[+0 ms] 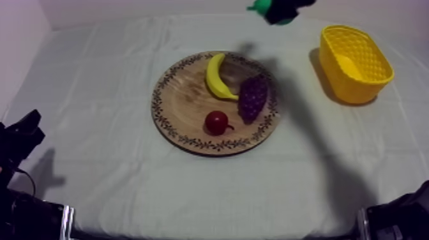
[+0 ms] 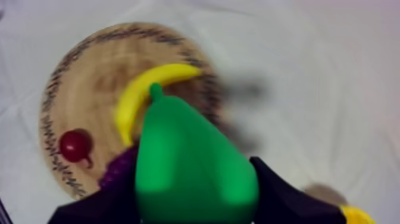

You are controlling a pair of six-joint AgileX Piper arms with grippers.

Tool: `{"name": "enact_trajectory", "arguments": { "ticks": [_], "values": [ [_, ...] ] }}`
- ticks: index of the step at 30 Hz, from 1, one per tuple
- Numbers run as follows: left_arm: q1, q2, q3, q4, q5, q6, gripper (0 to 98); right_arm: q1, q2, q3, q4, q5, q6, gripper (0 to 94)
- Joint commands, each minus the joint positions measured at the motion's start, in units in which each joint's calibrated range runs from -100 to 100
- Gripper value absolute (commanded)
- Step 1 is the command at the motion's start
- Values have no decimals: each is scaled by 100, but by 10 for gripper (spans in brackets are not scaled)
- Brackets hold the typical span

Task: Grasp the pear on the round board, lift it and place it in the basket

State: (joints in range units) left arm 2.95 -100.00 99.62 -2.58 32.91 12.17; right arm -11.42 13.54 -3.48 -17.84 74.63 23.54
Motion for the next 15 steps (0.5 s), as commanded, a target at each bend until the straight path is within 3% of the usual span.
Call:
{"name": "enact_trajectory", "arguments": {
  "ticks": [1, 15],
  "values": [
    [-2, 0, 5, 2, -1, 2, 1, 483, -159, 6, 14, -66, -10, 327],
    [-2, 0, 5, 2, -1, 2, 1, 1747, -66, 728, 175, -717, -53, 361]
  ]
}}
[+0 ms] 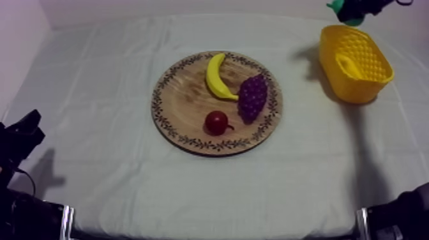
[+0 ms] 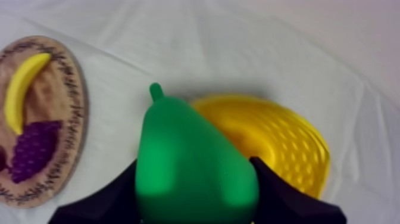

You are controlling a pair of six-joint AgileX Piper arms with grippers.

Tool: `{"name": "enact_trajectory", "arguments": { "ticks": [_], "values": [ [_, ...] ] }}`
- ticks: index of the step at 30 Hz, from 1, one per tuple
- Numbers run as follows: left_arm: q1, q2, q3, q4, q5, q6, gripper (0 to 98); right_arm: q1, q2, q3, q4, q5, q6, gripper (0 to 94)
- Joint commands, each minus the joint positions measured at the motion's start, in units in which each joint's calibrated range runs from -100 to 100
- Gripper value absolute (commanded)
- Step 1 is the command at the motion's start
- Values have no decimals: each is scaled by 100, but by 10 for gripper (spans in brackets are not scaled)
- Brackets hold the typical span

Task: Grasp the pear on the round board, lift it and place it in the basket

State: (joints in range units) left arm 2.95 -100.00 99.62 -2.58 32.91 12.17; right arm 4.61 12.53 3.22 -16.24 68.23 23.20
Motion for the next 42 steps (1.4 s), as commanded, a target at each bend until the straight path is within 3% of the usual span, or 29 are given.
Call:
{"name": "enact_trajectory", "arguments": {
  "ticks": [1, 13, 18, 31, 37, 39, 42],
  "values": [
    [-2, 0, 5, 2, -1, 2, 1, 201, 89, 98, 18, -137, -34, 370],
    [-2, 0, 5, 2, -1, 2, 1, 412, 410, 643, 107, -563, -158, 628],
    [-2, 0, 5, 2, -1, 2, 1, 390, 56, 732, 116, -407, -251, 665],
    [-2, 0, 5, 2, -1, 2, 1, 332, -2206, 1434, -6, -100, -542, 482],
    [-2, 0, 5, 2, -1, 2, 1, 120, -3496, 2398, 119, -523, -768, 276],
    [-2, 0, 5, 2, -1, 2, 1, 30, -3943, 2828, 198, -792, -844, 179],
    [-2, 0, 5, 2, -1, 2, 1, -116, -4668, 3572, 378, -1254, -1010, 105]
  ]
}}
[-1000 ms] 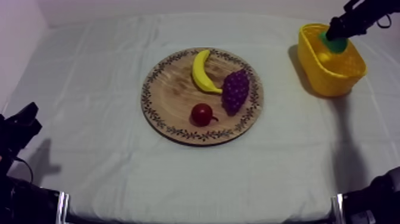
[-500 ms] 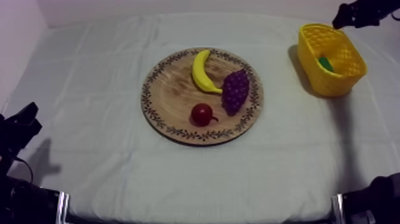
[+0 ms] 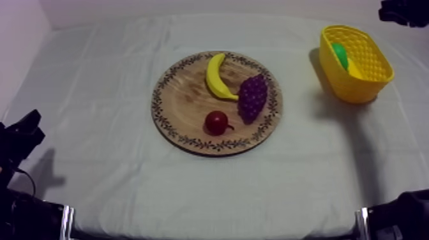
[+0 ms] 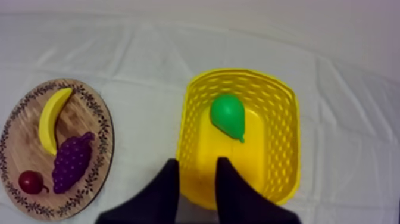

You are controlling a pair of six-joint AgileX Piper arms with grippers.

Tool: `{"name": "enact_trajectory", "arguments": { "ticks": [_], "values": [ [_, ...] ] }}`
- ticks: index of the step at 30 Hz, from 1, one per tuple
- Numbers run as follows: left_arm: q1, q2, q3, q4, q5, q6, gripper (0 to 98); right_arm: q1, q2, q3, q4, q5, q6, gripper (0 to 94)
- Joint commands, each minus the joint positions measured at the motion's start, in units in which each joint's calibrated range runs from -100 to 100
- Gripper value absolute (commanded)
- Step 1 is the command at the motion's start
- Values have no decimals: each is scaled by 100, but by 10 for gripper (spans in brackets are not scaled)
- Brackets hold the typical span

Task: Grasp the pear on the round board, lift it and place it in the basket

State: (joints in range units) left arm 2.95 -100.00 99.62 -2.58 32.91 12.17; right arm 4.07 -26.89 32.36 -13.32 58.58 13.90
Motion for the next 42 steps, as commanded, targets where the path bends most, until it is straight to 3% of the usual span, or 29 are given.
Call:
{"name": "enact_trajectory", "arguments": {
  "ticks": [1, 5, 12, 17, 32, 36, 42],
  "values": [
    [-2, 0, 5, 2, -1, 2, 1, -104, -987, 926, 147, -433, -133, 92],
    [-2, 0, 5, 2, -1, 2, 1, -280, -2040, 1964, 490, -799, -433, 64],
    [-2, 0, 5, 2, -1, 2, 1, -554, -3591, 3489, 1451, -954, -1279, 48],
    [-2, 0, 5, 2, -1, 2, 1, -504, -4593, 4487, 1833, -1262, -1590, 23],
    [-2, 0, 5, 2, -1, 2, 1, -266, -6661, 6294, 1595, -1413, -1356, 6],
    [-2, 0, 5, 2, -1, 2, 1, -239, -6826, 6483, 1535, -1380, -1366, 6],
    [-2, 0, 5, 2, -1, 2, 1, -114, -6872, 6674, 1325, -1807, -1194, 6]
  ]
}}
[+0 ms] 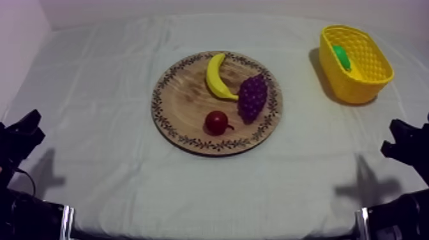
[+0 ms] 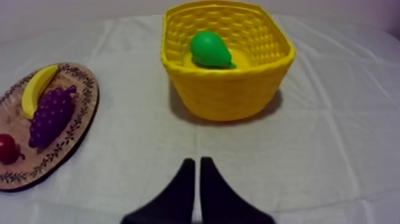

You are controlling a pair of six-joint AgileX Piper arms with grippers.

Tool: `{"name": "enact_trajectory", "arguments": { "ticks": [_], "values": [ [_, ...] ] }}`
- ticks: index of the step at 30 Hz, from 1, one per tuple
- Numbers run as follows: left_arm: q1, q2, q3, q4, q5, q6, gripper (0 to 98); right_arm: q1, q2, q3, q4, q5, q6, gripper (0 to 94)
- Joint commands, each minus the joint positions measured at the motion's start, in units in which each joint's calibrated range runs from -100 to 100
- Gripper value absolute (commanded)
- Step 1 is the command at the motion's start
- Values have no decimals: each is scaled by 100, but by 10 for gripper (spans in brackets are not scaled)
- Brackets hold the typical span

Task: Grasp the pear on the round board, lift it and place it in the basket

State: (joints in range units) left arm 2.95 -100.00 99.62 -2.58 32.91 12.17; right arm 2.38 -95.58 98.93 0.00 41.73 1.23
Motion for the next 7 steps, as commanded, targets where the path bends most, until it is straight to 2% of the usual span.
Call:
{"name": "enact_trajectory", "arguments": {
  "ticks": [1, 7],
  "values": [
    [-2, 0, 5, 2, -1, 2, 1, 95, -7, 37, -30, -193, 153, 6],
    [-2, 0, 5, 2, -1, 0, 1, 179, -16, 79, -79, -339, 839, 6]
  ]
}}
